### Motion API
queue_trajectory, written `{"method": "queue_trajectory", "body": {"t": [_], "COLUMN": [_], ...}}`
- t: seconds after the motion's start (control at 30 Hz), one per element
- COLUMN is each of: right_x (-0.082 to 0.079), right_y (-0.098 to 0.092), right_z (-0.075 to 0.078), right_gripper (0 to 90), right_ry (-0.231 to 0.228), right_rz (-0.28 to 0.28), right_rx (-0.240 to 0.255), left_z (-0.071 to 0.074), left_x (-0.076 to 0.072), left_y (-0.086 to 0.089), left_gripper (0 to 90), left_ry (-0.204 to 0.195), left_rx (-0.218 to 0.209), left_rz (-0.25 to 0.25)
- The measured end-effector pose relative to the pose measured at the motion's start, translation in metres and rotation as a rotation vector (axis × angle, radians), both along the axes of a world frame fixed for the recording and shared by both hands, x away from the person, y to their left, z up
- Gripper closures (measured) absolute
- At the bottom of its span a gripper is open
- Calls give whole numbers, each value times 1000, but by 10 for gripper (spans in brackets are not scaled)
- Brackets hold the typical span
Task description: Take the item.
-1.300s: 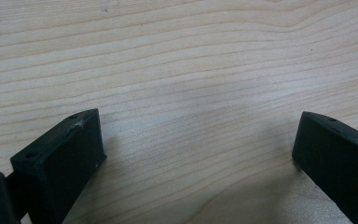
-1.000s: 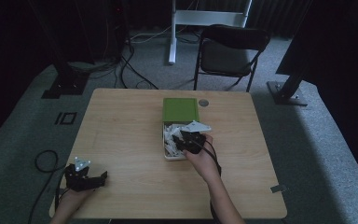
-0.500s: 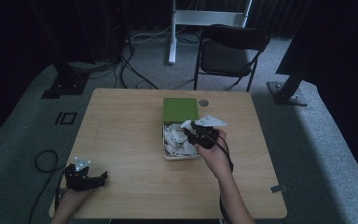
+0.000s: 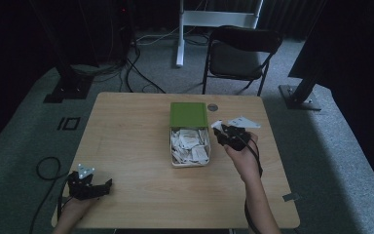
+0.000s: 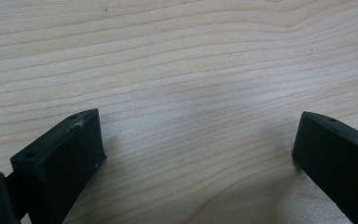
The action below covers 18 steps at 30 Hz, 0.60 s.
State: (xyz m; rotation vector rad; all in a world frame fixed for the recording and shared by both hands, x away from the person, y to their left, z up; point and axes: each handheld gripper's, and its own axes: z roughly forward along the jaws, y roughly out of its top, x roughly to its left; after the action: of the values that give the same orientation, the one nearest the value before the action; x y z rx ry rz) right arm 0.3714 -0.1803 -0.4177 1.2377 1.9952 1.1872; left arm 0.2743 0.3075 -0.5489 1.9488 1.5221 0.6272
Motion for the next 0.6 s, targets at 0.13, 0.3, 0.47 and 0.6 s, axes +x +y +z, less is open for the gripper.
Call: {"method": "queue_trajectory", "body": {"t": [0.13, 0.3, 0.47, 0.6], "right_x": [4, 10, 18, 26], "right_y": [-9, -20, -30, -39], "right_z": [-4, -16, -29, -40], "right_gripper": [648, 649, 651, 652], "right_ry": [2, 18, 31, 43], "right_rz": [-30, -66, -103, -136], "right_rx": [-3, 1, -8, 5], "left_z": [0, 0, 0, 0], "left_x": [0, 0, 0, 0], "left_y": [0, 0, 0, 0], "left_gripper": [27, 27, 27, 27], "left_ry": [0, 1, 0, 0], "left_rx": [1, 1, 1, 1], "left_rz": [-1, -1, -1, -1]}}
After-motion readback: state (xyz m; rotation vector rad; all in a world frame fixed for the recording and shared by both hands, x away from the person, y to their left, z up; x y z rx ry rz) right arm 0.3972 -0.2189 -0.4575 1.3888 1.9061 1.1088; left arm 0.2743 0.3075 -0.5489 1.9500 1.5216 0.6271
